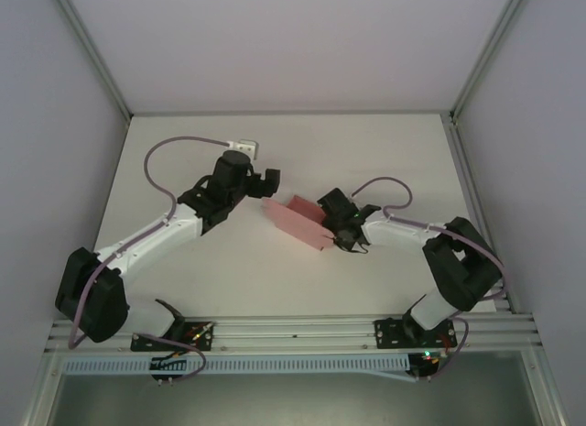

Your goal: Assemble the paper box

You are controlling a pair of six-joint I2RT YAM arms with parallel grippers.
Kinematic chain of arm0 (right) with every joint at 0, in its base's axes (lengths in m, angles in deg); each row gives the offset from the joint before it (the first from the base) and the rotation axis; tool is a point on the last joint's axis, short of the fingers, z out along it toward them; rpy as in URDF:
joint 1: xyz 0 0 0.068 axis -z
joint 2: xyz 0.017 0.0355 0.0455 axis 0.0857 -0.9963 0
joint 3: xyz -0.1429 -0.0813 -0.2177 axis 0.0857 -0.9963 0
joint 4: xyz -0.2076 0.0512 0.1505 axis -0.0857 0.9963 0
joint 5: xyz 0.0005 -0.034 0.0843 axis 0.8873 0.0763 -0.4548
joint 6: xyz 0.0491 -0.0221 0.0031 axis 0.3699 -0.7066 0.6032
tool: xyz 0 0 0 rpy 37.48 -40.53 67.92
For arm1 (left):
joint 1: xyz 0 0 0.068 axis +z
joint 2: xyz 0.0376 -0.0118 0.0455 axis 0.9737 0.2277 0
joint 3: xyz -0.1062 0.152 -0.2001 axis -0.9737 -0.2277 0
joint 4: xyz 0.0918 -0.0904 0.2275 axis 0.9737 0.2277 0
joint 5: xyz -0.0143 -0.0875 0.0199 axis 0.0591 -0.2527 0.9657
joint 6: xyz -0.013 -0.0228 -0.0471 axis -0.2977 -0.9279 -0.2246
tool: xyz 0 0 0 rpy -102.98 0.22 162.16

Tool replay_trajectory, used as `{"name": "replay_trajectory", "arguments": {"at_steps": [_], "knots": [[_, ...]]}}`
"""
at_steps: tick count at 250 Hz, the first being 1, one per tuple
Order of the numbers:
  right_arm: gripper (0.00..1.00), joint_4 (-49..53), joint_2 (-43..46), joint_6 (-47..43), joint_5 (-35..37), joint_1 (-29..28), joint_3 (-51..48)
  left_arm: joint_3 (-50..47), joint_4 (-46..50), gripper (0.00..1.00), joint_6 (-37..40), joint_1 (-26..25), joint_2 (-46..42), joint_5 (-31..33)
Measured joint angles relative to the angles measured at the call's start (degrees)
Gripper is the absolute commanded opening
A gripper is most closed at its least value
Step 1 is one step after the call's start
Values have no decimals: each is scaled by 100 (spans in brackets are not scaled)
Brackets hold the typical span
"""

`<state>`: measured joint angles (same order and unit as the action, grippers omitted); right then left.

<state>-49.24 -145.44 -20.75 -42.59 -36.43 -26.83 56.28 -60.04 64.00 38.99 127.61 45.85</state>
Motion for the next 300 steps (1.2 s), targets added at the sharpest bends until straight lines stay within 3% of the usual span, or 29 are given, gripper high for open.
{"name": "replay_trajectory", "arguments": {"at_steps": [20, 99, 152, 179, 224, 259, 300], "knots": [[50, -4, -68, 197, -15, -157, 31, -55, 4, 100, 0, 24, -42, 0], [67, 216, 188, 334, 269, -319, 247, -168, 66, 100, -4, 155, -122, -44], [82, 855, 752, -651, 767, -306, 376, -369, 76, 100, -4, 221, -522, -66], [100, 800, 994, -2164, 791, -136, 479, -588, 61, 100, -48, 308, -828, -83], [100, 616, 691, -5460, -103, 710, 1207, -903, 157, 100, -236, 599, -1108, -85], [100, 994, -476, -8015, -911, 1180, 2756, -1132, 332, 100, -299, 719, -1276, -85], [97, 2190, -1915, -10782, -1814, 1165, 4413, -1314, 363, 100, -302, 815, -1515, -85]]}}
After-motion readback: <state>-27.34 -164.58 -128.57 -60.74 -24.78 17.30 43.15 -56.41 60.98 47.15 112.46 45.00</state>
